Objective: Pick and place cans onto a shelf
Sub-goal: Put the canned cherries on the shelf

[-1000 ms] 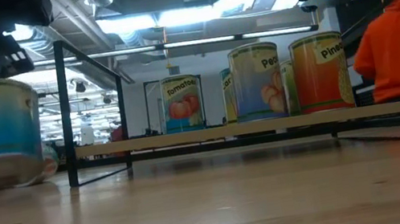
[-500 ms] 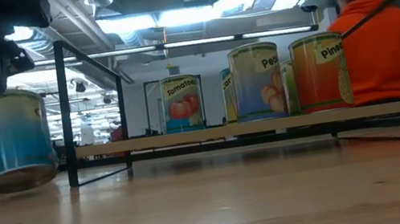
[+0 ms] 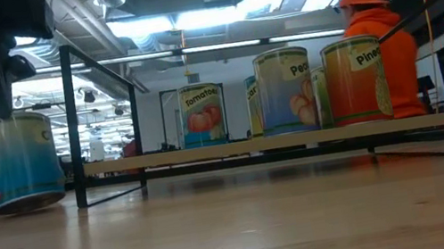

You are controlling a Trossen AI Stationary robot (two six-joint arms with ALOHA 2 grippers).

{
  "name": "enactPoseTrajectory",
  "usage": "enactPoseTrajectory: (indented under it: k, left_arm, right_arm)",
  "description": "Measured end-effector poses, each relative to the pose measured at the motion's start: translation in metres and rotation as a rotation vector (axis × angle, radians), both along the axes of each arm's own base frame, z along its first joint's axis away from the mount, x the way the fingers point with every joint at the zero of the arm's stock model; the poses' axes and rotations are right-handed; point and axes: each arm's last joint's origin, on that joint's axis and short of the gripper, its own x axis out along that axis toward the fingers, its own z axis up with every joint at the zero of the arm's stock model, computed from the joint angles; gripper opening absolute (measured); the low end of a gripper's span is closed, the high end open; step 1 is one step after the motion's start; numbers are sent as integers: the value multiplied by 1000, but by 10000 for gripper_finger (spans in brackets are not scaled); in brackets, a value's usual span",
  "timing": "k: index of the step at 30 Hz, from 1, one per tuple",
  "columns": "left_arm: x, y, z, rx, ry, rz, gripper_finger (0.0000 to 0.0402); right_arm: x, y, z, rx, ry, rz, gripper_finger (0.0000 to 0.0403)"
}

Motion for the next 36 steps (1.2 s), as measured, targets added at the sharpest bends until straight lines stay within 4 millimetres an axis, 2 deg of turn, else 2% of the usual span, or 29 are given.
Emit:
enactPoseTrajectory:
  k: [8, 23, 36]
  left_arm:
    - [0, -1, 0, -29, 10, -12, 9]
    - [2, -1, 1, -12, -19, -1, 76]
    - [4, 1, 2, -50, -56, 191, 95]
  right_arm:
    - [0, 0, 0, 0, 0, 0, 62]
    - [0, 0, 0, 0, 1, 0, 62]
    - [0, 0, 0, -1, 1, 1, 62]
